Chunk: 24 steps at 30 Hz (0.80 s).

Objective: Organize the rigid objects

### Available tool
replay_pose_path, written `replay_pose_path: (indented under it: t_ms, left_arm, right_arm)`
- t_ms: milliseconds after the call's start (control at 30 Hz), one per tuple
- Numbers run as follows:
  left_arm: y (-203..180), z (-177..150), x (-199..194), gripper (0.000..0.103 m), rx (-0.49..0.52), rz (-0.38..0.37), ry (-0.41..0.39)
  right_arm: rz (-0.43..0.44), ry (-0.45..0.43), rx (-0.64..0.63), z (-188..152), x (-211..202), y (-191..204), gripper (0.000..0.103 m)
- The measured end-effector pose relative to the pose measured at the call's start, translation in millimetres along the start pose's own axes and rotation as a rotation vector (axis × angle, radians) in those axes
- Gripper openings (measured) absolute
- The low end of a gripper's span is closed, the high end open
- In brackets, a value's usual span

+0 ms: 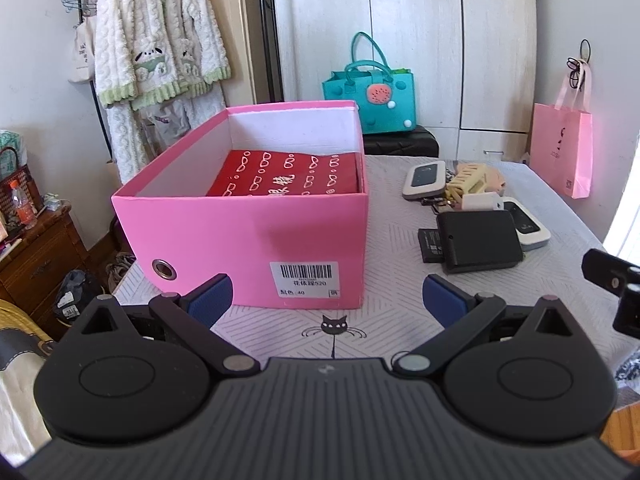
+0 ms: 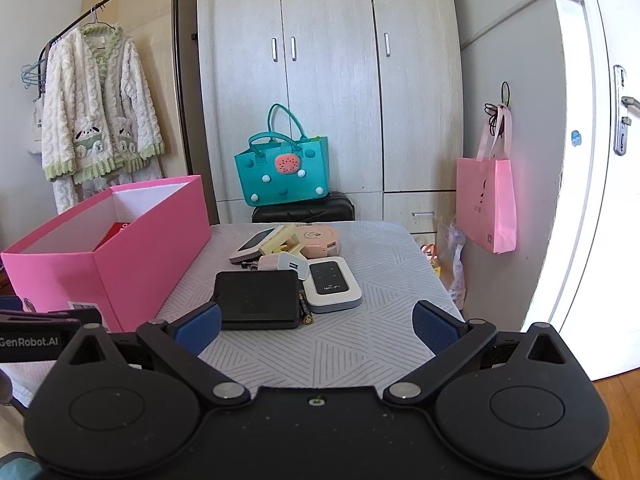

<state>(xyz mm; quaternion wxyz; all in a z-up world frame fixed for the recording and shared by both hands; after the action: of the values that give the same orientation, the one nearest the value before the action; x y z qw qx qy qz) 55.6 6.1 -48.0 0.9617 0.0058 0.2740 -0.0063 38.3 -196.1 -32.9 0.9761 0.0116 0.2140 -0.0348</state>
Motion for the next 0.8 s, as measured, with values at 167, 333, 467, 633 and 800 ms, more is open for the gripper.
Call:
replay_pose_path:
  t_ms: [167,333,467,633,800]
  left_arm:
    - [2.7,2.9,-4.3,0.103,0.001,-0.001,-0.005]
    - [5.7,5.3,-6.8,0.103,-0.003,0.002,-0.012]
    - [8.2,6.3,-6.3,0.103,-0.015,0.008,-0.017]
    - [10.8,5.0,-5.2,0.103,-0.020,0.005,0.004]
    - [8.5,7.1,-7.3,0.103,-0.003,0.000,-0.005]
  right_arm:
    - [0.004,-0.002,0.017,4.1,-1.1,3.0,0.103]
    - [0.019,-0.011,0.009,5.7,-4.1,9.6,0.103]
    - [0.030,-0.020,0.002,6.1,-7.2,13.7,0.103]
    - [0.029,-0.016,-0.003,4.5,-6.4,13.9,0.103]
    - [0.040,-0.016,0.005,4.9,-5.2,13.2,0.103]
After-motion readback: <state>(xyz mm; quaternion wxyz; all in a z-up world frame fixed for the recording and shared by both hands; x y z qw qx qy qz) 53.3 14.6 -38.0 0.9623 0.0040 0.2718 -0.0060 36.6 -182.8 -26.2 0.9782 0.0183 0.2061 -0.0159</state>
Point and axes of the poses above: each gripper's, at about its wrist camera, not at the fingertips, and x roughly the way its jaws point, y to its left, z to its top, the point moved 7 cm from there along x, roughly the way its jaws point, and after that the axes turned 3 degrees about -x, right-handed, at the moved point
